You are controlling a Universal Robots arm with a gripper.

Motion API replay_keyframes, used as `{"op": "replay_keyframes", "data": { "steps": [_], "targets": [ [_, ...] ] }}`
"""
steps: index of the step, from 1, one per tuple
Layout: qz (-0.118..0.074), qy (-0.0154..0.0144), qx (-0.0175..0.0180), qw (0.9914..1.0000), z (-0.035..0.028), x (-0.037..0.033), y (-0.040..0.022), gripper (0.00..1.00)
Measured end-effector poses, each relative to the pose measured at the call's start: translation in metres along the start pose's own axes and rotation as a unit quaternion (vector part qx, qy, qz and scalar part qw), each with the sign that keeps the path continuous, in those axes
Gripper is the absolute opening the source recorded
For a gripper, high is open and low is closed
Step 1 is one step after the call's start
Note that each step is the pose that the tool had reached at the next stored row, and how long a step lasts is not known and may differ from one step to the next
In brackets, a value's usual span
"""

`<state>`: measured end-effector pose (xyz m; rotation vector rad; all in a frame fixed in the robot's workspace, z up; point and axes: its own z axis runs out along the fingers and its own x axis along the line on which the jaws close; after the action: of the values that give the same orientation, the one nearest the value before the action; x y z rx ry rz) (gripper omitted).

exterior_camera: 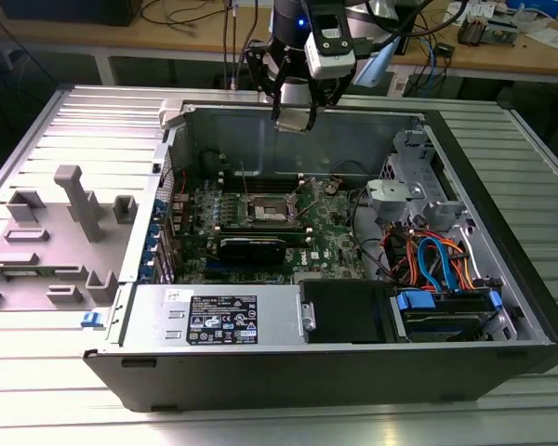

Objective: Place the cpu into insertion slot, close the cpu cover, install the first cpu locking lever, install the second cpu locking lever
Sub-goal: 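Place the cpu into insertion slot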

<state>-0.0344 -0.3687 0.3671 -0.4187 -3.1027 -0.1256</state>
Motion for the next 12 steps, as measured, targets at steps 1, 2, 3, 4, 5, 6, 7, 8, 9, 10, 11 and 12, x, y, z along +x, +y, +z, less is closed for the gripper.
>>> {"op": "replay_keyframes", "data": {
  "steps": [1,2,3,4,5,6,7,8,9,10,11,12],
  "targets": [
    [0.000,0.0000,0.0000,1.00000,0.0000,0.0000,0.0000,0.54],
    [0.001,-0.0001,0.0000,1.00000,0.0000,0.0000,0.0000,0.54],
    [0.001,-0.0001,0.0000,1.00000,0.0000,0.0000,0.0000,0.54],
    [0.001,-0.0001,0.0000,1.00000,0.0000,0.0000,0.0000,0.54],
    [0.001,-0.0001,0.0000,1.00000,0.0000,0.0000,0.0000,0.54],
    [0.001,-0.0001,0.0000,1.00000,0.0000,0.0000,0.0000,0.54],
    [0.001,-0.0001,0.0000,1.00000,0.0000,0.0000,0.0000,0.54],
    [0.001,-0.0001,0.0000,1.00000,0.0000,0.0000,0.0000,0.54],
    [0.001,-0.0001,-0.0001,1.00000,0.0001,0.0000,0.0000,0.54],
    [0.001,-0.0001,0.0000,1.00000,0.0000,0.0000,0.0000,0.54],
    [0.001,-0.0001,-0.0001,1.00000,0.0000,0.0000,0.0000,0.54],
    [0.001,-0.0001,-0.0001,1.00000,0.0000,0.0000,0.0000,0.54]
  ]
}}
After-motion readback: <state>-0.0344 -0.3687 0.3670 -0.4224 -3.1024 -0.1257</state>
